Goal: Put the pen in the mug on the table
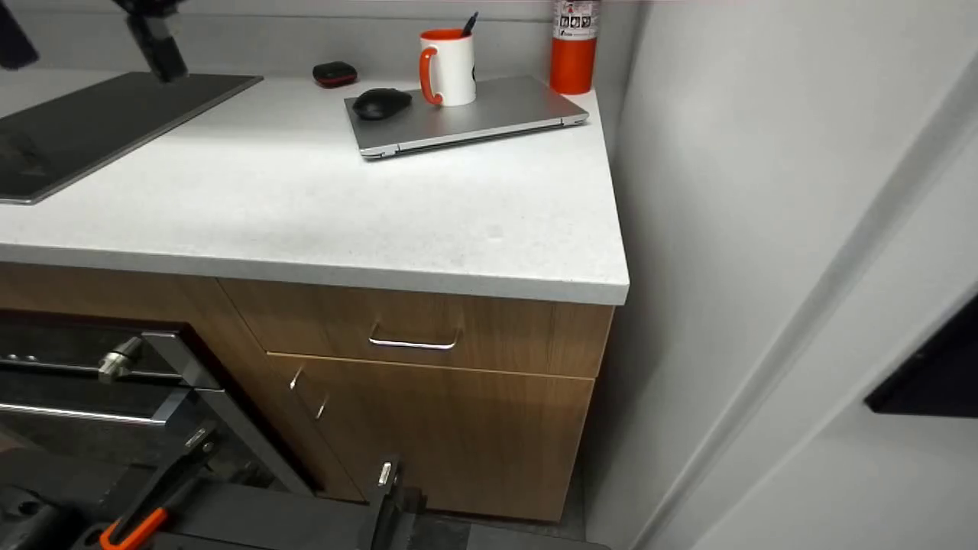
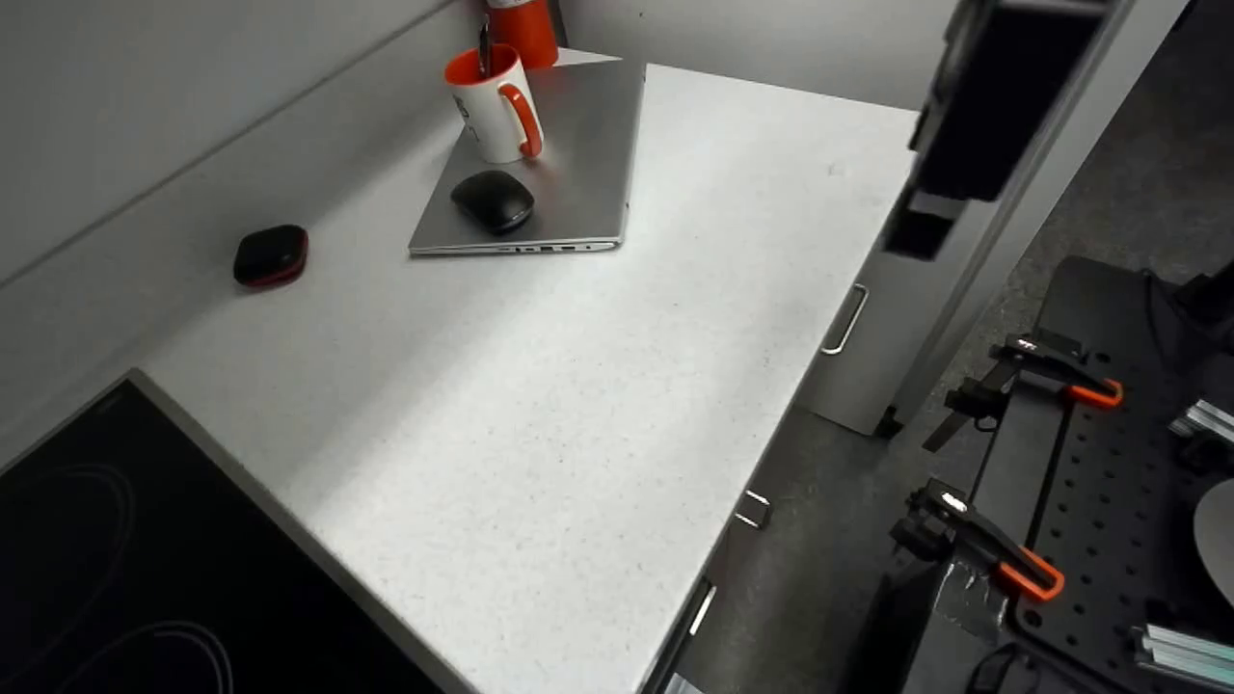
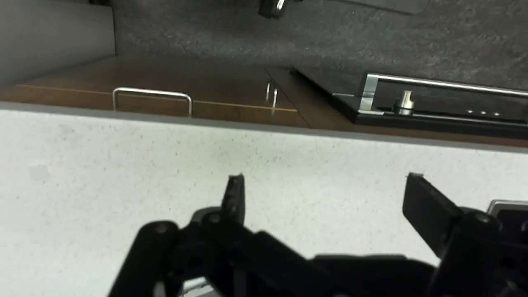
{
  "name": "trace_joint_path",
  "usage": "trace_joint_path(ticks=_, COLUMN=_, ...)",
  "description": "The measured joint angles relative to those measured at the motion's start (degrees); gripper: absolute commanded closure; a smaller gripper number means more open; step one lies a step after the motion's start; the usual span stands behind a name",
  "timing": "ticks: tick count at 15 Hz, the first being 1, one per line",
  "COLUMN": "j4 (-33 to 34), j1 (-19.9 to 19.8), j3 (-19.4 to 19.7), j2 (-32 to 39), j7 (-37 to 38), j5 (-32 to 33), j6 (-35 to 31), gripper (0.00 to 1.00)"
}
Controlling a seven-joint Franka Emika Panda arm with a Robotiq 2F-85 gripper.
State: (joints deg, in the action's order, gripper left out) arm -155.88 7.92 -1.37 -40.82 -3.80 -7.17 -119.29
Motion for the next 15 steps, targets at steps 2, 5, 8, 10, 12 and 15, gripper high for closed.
trace_joint_path(ticks=2, j4=3.04, j1=-0.73, j3=-0.17, j2=6.51, j7=0.28, j5=0.64, j6=-5.72, gripper=0.00)
trace_joint_path(ticks=5, j4=8.21, j1=-2.26, j3=-0.24, j2=14.95, j7=1.27, j5=1.90, j6=-10.35, gripper=0.00)
trace_joint_path(ticks=8, j4=9.01, j1=-2.36, j3=-0.25, j2=16.74, j7=1.21, j5=1.90, j6=-10.35, gripper=0.00)
trace_joint_path(ticks=10, j4=8.83, j1=-2.34, j3=-0.27, j2=16.29, j7=1.21, j5=1.90, j6=-10.35, gripper=0.00)
trace_joint_path(ticks=12, j4=8.76, j1=-2.34, j3=-0.27, j2=16.06, j7=1.21, j5=1.90, j6=-10.35, gripper=0.00)
trace_joint_path(ticks=15, j4=9.50, j1=-2.63, j3=-0.23, j2=17.63, j7=1.26, j5=1.99, j6=-11.61, gripper=0.00)
